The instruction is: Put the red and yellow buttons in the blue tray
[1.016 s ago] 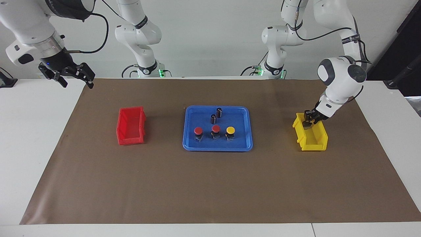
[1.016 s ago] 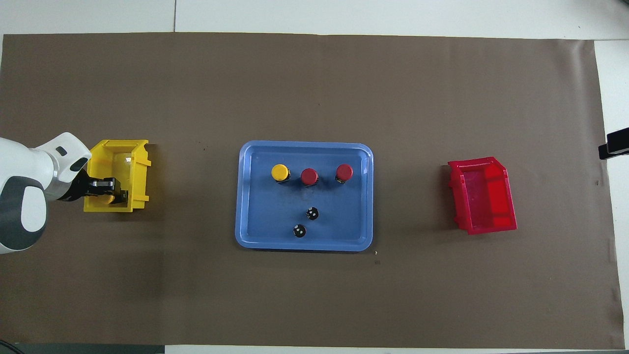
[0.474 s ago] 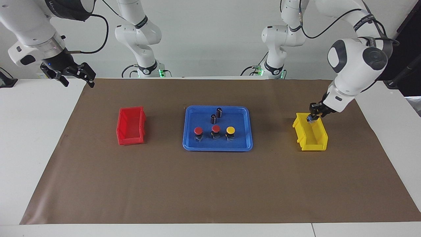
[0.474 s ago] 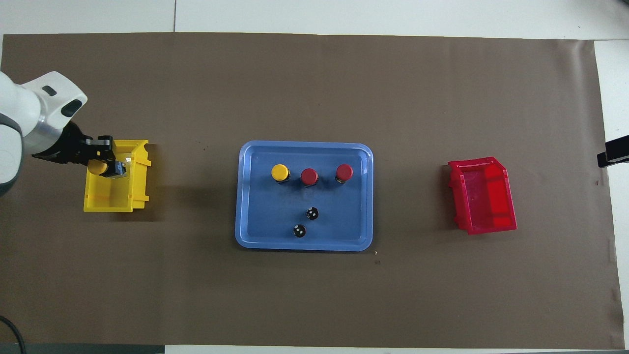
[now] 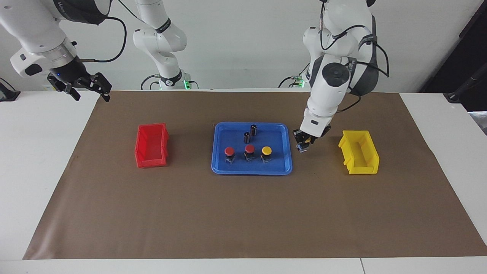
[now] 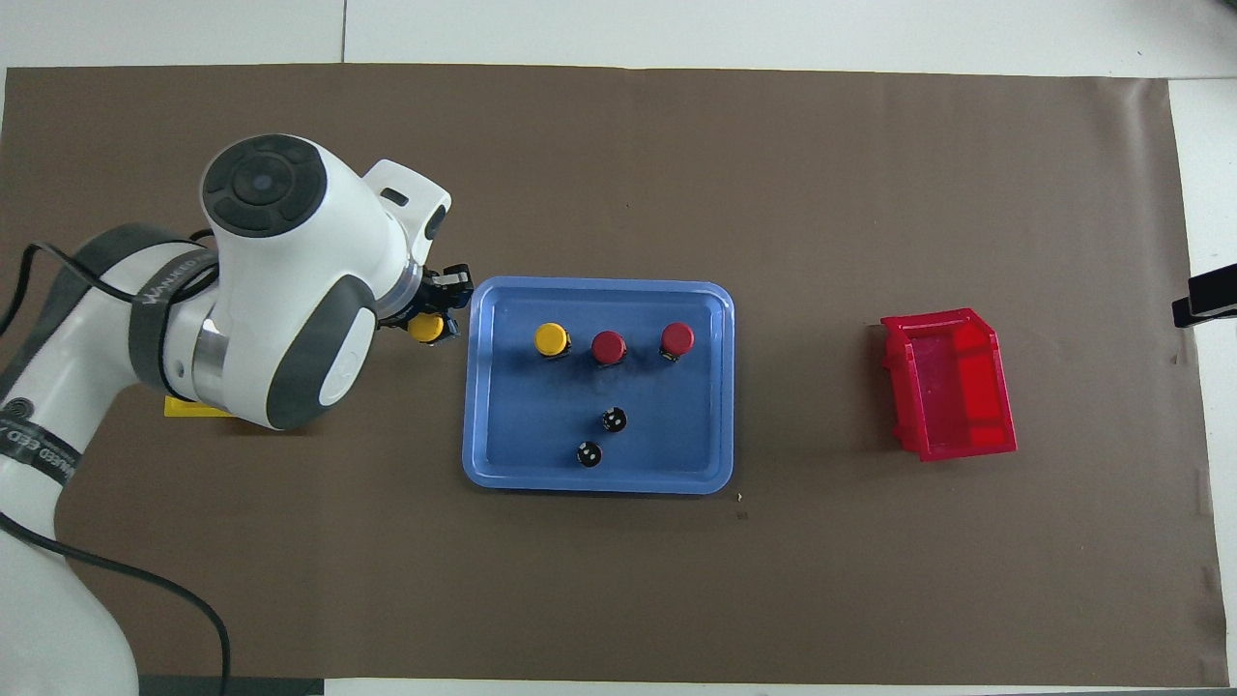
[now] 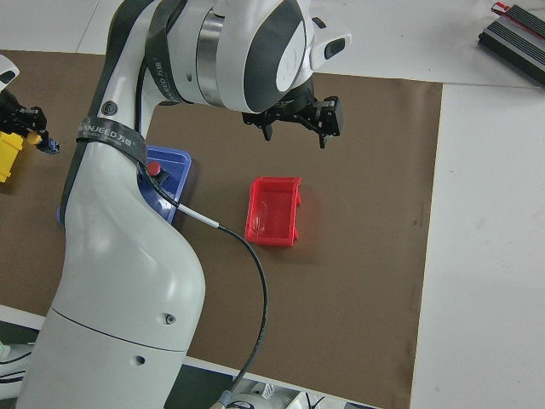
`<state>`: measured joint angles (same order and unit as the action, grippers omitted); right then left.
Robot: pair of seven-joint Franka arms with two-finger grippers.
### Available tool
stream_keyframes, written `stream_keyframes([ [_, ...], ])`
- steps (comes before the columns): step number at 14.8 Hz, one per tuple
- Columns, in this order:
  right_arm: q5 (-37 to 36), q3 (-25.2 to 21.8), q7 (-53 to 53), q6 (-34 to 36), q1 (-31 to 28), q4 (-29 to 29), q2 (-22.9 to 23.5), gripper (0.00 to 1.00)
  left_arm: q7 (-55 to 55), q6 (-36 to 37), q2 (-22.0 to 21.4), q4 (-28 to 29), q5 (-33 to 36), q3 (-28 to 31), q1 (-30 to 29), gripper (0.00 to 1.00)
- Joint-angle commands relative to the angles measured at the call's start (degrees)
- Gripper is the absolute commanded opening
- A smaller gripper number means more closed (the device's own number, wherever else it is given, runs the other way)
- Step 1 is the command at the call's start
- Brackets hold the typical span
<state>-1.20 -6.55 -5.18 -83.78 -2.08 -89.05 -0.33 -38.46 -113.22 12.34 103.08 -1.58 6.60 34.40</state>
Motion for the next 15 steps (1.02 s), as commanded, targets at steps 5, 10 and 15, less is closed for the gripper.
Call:
stream_keyframes([
  [5, -0.74, 0.66, -0.62, -1.03, -0.38, -1.48, -1.43, 1.0, -6.81, -4.02, 5.14, -1.21, -2.55, 0.96, 6.12, 0.01],
  [10, -0.74, 0.75, -0.8, -1.03, -0.38, -1.39, -1.34, 1.0, -6.11, -5.08, 6.73, 0.19, -2.11, 1.13, 5.33, 0.01],
  [15, -0.65, 0.84, -0.89, -0.86, -0.47, -1.39, -1.43, 1.0, -5.93, -4.99, 6.73, 0.2, -2.02, 1.14, 5.15, 0.6],
])
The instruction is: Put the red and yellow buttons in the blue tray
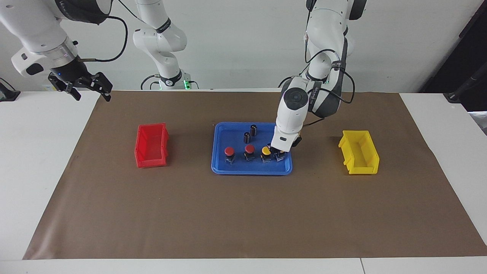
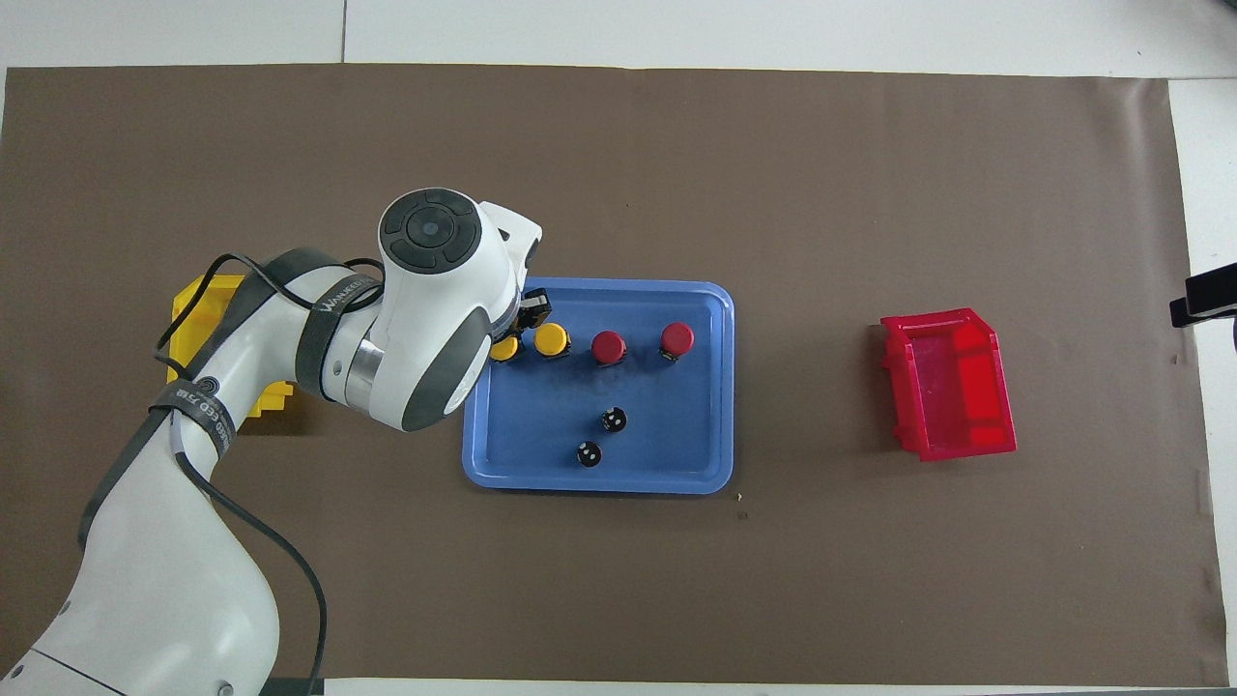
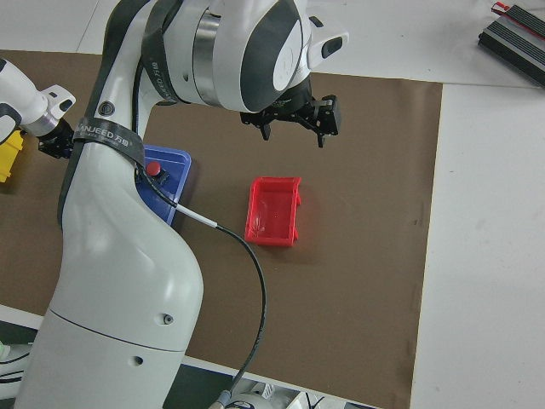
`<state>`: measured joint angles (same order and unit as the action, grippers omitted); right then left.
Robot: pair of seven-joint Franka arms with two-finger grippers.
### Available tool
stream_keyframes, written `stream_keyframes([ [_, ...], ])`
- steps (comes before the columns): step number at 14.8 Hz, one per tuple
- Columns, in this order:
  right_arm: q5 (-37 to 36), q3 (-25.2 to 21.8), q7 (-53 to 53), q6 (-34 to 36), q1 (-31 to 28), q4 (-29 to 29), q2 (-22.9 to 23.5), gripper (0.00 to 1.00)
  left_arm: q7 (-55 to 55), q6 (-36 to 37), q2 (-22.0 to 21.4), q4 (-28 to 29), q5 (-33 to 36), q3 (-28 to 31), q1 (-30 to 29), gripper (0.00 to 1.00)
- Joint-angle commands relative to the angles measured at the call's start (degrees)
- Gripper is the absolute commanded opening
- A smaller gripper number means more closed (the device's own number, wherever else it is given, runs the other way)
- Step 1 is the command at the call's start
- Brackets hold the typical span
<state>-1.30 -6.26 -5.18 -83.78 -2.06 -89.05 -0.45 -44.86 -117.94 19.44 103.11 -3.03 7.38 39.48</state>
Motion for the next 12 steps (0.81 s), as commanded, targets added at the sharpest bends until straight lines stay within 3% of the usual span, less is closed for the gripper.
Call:
stream_keyframes([
  [1, -0.55, 0.55, -0.89, -0.86, -0.4, -1.31, -1.22, 1.0, 0.47, -0.1, -0.37, -0.01, -0.57, 0.35, 0.08, 0.63],
  [5, -0.55, 0.55, -0.89, -0.94, -0.4, -1.31, -1.22, 1.0, 0.56, 3.04, -2.73, -1.93, -0.66, 0.88, -0.01, 0.66],
  [6, -0.63, 0.55, -0.89, -0.94, -0.4, -1.31, -1.22, 1.0, 1.17, 5.93, -3.44, -3.77, -0.57, 0.96, -1.06, 0.78],
  [7, -0.55, 0.55, -0.89, -0.77, -0.4, -1.22, -1.22, 1.0, 3.18, 8.66, -4.23, -5.88, -0.57, 0.88, -2.98, 0.97],
  [12, -0.63, 0.64, -0.89, -0.94, -0.32, -1.22, -1.22, 1.0, 15.64, 22.55, -7.31, -13.8, 1.18, 2.8, -9.84, 1.0],
])
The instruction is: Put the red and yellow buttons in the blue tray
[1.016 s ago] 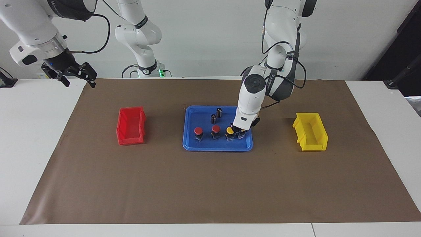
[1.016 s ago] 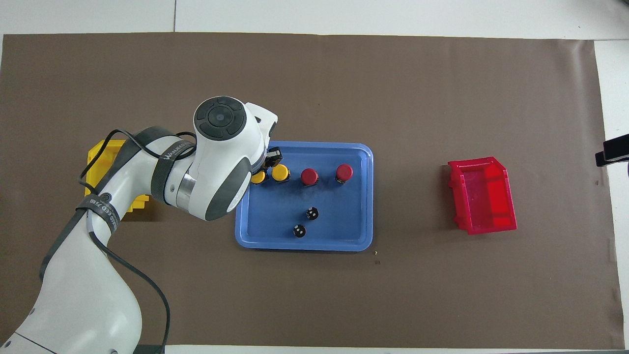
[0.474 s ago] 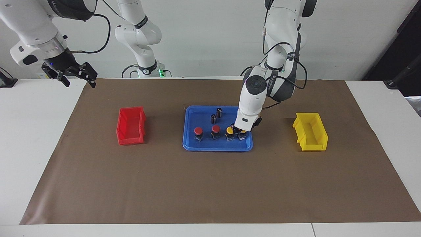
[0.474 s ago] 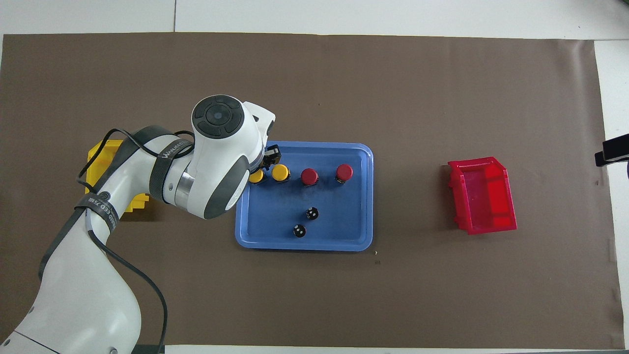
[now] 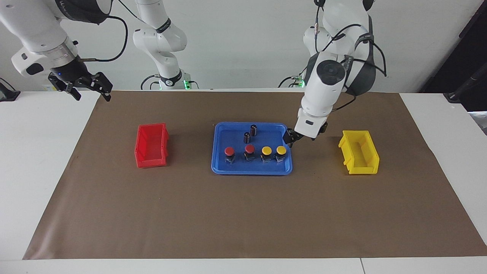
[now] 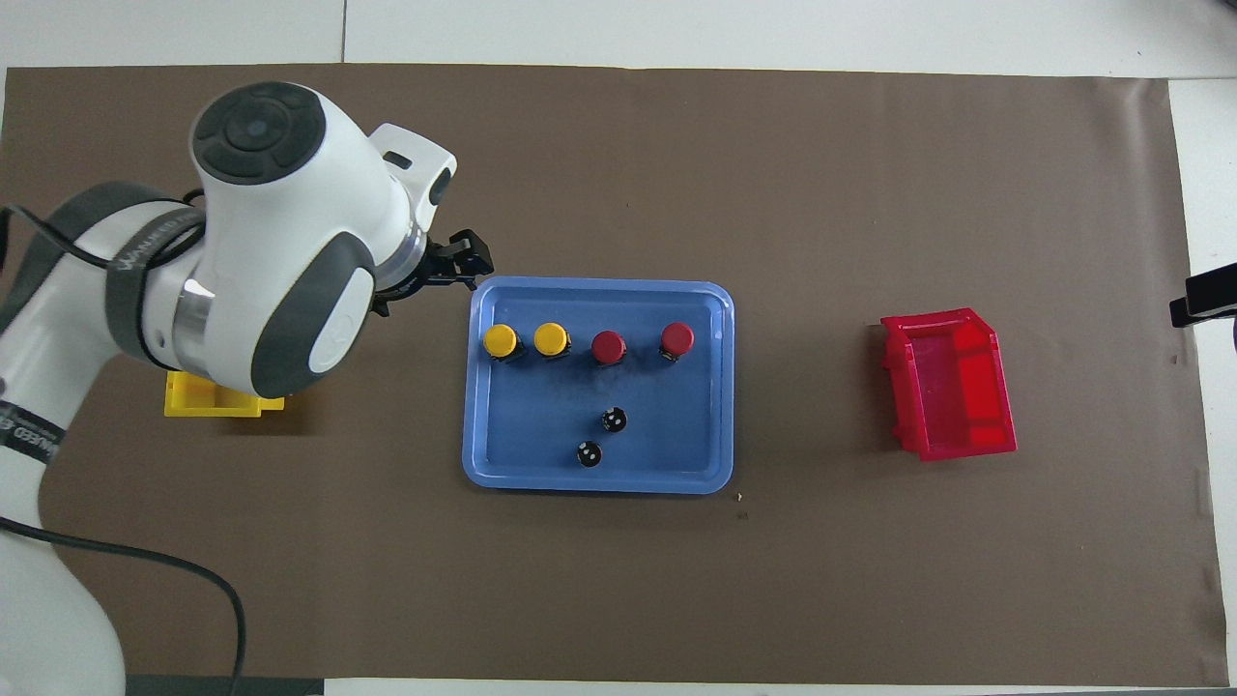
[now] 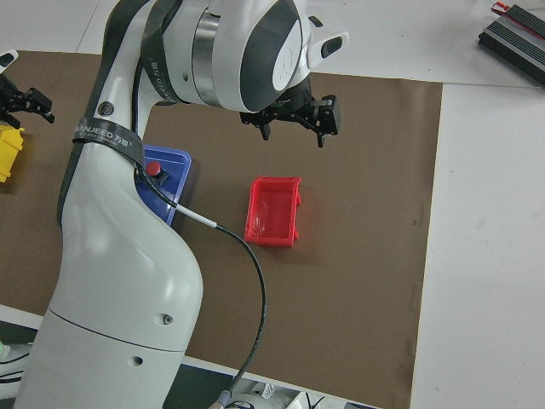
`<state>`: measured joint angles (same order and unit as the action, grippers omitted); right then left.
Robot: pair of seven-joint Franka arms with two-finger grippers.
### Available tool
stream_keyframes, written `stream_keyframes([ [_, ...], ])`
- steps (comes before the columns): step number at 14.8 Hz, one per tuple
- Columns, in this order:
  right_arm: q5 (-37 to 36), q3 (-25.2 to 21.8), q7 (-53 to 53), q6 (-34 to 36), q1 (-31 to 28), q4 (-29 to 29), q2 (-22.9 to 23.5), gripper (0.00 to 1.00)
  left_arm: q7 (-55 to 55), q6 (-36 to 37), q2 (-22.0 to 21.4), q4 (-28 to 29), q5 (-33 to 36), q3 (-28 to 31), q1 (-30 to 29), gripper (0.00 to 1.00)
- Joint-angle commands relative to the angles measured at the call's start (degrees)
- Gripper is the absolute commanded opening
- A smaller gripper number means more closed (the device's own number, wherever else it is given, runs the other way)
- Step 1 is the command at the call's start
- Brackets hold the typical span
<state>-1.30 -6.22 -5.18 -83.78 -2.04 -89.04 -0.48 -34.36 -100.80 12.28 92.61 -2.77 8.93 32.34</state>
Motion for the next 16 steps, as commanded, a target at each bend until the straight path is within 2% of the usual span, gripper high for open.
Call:
stream_keyframes([
  [1, -0.55, 0.59, -0.89, -0.94, -0.42, -1.22, -1.19, 1.0, 12.75, 7.26, -1.63, -3.84, 0.84, 1.7, -5.07, 1.0],
  [3, -0.55, 0.59, -0.89, -0.86, -0.33, -1.22, -1.19, 1.0, 26.04, 10.25, -5.41, -4.02, 0.83, 1.97, -11.22, 1.0],
  [6, -0.63, 0.68, -0.89, -0.86, -0.33, -1.22, -1.19, 1.0, 33.63, 14.39, -8.41, -5.59, 2.41, 2.23, -16.69, 1.0],
  [8, -0.63, 0.68, -0.89, -0.85, -0.42, -1.22, -1.19, 1.0, 36.53, 22.27, -7.2, -14.16, 2.42, 2.06, -19.58, 1.0],
  [10, -0.63, 0.77, -0.89, -0.85, -0.33, -1.22, -1.19, 1.0, 42.25, 25.56, -5.61, -16.41, 2.33, 2.06, -20.13, 1.0],
  [16, -0.63, 0.77, -0.8, -0.85, -0.33, -1.22, -1.19, 1.0, 42.27, 24.86, -5.78, -16.15, 1.89, 1.62, -19.6, 1.0],
])
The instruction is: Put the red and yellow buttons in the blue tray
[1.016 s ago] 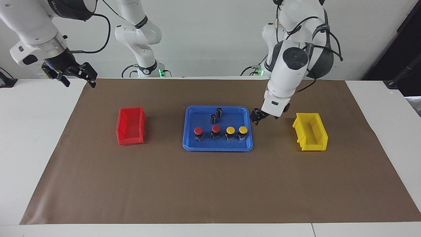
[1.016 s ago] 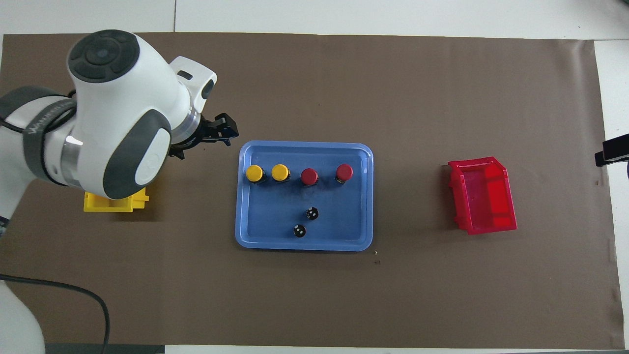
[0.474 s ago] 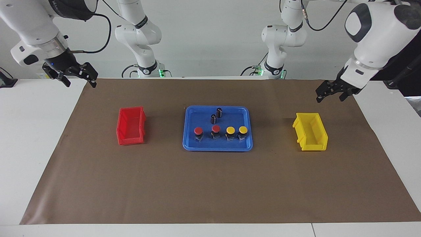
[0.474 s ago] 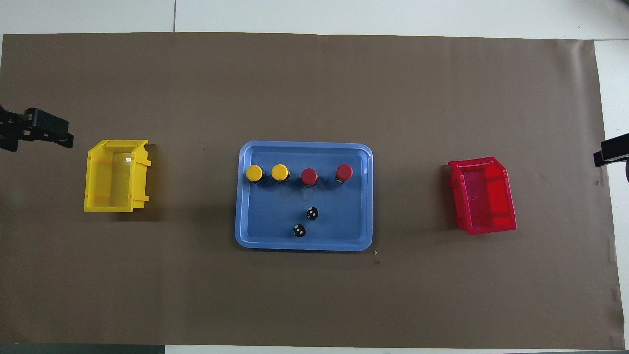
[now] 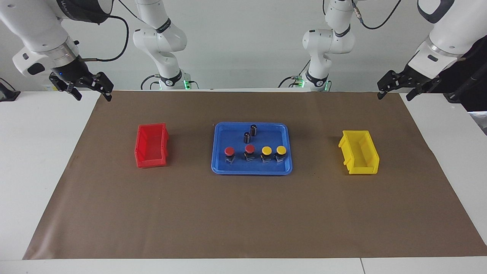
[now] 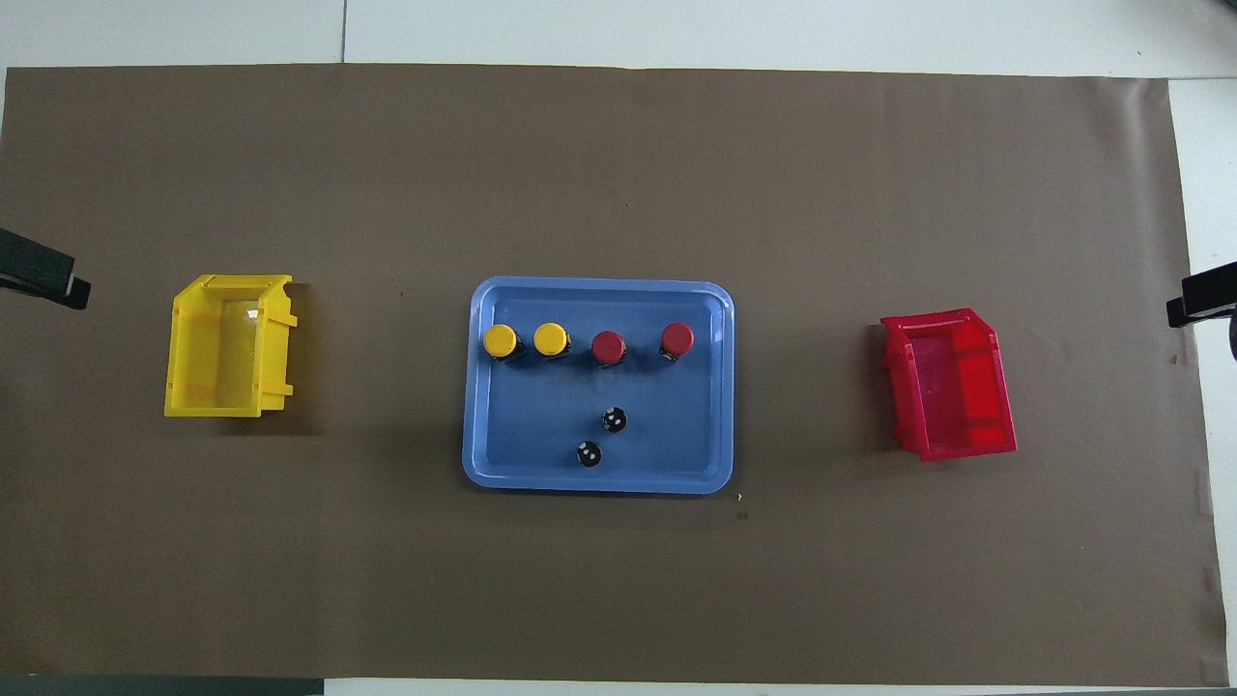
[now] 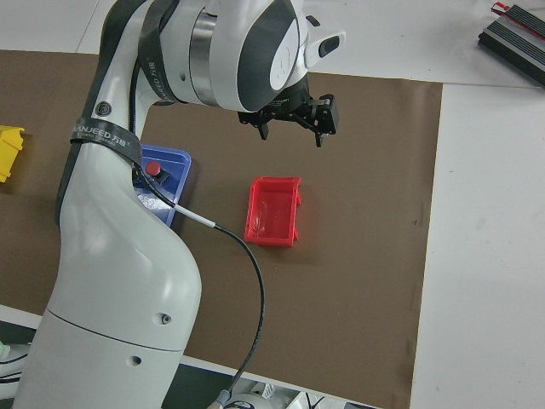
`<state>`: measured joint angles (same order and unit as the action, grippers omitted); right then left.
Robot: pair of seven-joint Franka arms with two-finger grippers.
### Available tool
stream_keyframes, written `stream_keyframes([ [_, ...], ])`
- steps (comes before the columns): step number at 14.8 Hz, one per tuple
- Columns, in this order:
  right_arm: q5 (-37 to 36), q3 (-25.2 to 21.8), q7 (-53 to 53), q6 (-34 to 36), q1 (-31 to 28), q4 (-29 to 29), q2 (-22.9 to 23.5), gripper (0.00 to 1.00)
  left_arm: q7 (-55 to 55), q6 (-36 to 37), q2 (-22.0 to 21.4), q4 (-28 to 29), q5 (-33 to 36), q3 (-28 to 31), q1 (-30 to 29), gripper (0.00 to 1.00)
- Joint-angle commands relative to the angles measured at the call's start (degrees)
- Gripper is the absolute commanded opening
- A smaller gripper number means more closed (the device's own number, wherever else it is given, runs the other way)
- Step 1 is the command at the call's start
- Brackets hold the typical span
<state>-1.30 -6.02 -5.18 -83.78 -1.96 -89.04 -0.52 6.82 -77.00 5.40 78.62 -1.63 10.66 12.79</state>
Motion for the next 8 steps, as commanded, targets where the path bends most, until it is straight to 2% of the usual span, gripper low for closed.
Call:
stream_keyframes([
  [1, -0.63, 0.57, -0.8, -0.85, -0.42, -1.23, -1.15, 1.0, 0.82, 0.02, 0.93, -1.98, 0.75, -0.11, -0.04, 1.0],
  [2, -0.63, 0.57, -0.8, -0.77, -0.5, -1.23, -1.15, 1.0, 0.73, -2.16, 0.75, -1.2, 0.75, -0.11, -0.04, 1.0],
  [5, -0.55, 0.57, -0.8, -0.77, -0.5, -1.23, -1.15, 1.0, -0.41, -8.67, -3.46, 7.4, 0.84, -0.11, 0.13, 1.0],
  [8, -0.55, 0.57, -0.89, -0.77, -0.5, -1.23, -1.15, 1.0, -0.67, -10.36, -4.17, 9.27, 0.84, -0.11, 0.13, 1.0],
])
